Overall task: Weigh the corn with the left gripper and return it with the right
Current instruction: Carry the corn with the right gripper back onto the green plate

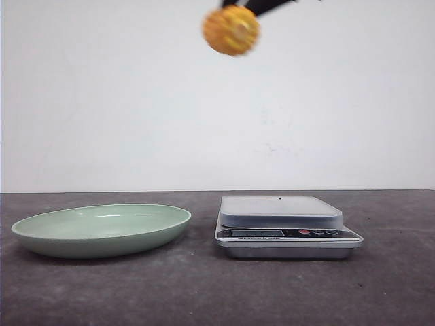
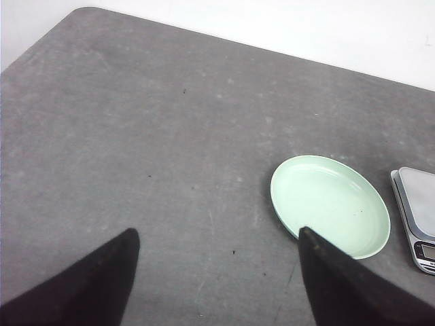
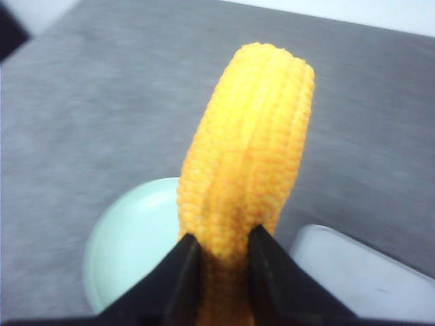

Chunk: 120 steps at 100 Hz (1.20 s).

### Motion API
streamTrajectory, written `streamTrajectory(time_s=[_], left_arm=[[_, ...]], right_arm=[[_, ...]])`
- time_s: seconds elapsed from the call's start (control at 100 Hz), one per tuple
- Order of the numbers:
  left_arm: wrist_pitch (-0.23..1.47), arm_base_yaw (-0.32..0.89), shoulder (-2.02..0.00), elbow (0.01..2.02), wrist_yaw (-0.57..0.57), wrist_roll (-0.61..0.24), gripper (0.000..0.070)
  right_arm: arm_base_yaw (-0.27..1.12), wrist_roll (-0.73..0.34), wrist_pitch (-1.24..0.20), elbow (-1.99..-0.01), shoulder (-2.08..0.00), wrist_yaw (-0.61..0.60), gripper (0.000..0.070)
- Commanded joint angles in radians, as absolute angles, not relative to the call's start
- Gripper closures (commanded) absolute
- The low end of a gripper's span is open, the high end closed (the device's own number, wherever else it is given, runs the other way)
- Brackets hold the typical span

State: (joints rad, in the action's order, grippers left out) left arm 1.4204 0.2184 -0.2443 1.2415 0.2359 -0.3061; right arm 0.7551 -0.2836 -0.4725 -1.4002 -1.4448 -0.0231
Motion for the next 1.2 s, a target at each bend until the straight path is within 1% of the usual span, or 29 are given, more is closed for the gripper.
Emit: streamTrajectory(time_s=[0.0, 0.2, 0.4, 0.51, 0.69, 0.94, 0.97, 0.99, 1.03, 1.12, 1.15, 1.19], left_arm=[[1.450, 0.219, -0.244, 1.254, 0.234, -0.296, 0.0266], [1.450, 0.219, -0.244, 1.254, 0.234, -0.296, 0.0266], [1.450, 0.219, -0.244, 1.254, 0.234, -0.296, 0.0266], [1.450, 0.219, -0.244, 1.254, 0.234, -0.296, 0.0266], [1.449, 0.219, -0.244, 1.254, 0.234, -0.296, 0.0266], [1.449, 0.219, -0.244, 1.254, 0.234, -0.296, 0.0266], [1.450, 0.219, -0.244, 1.254, 0.234, -0.296, 0.0266], [1.450, 0.219, -0.244, 1.254, 0.234, -0.296, 0.0266], [1.450, 0.219, -0.244, 1.254, 0.234, -0.296, 0.0266], [1.450, 0.219, -0.244, 1.254, 0.234, -0.296, 0.0266], [1.450, 0.219, -0.244, 1.254, 0.234, -0.296, 0.0266], [1.450, 0.219, -0.244, 1.254, 0.234, -0.295, 0.0266]], right_arm=[[0.814, -0.319, -0.418, -1.423, -1.486, -0.015, 0.0700], [0.927, -0.390, -0.292, -1.423, -1.608, 0.046, 0.0700], [0.951, -0.480, -0.218, -1.423, -1.776, 0.059, 0.0700], [0.949, -0.499, -0.202, -1.423, -1.851, 0.088, 0.0700], [0.932, -0.529, -0.195, -1.423, -1.949, 0.075, 0.0700], [0.930, -0.528, -0.202, -1.423, -2.017, 0.068, 0.0697], [0.929, -0.529, -0.203, -1.423, -2.020, 0.068, 0.0672], [0.928, -0.532, -0.207, -1.423, -2.020, 0.068, 0.0639], [0.927, -0.532, -0.210, -1.423, -2.020, 0.068, 0.0545], [0.927, -0.532, -0.198, -1.423, -2.020, 0.068, 0.0289], [0.927, -0.532, -0.188, -1.423, -2.020, 0.067, 0.0230], [0.927, -0.532, -0.176, -1.423, -2.020, 0.056, 0.0188]])
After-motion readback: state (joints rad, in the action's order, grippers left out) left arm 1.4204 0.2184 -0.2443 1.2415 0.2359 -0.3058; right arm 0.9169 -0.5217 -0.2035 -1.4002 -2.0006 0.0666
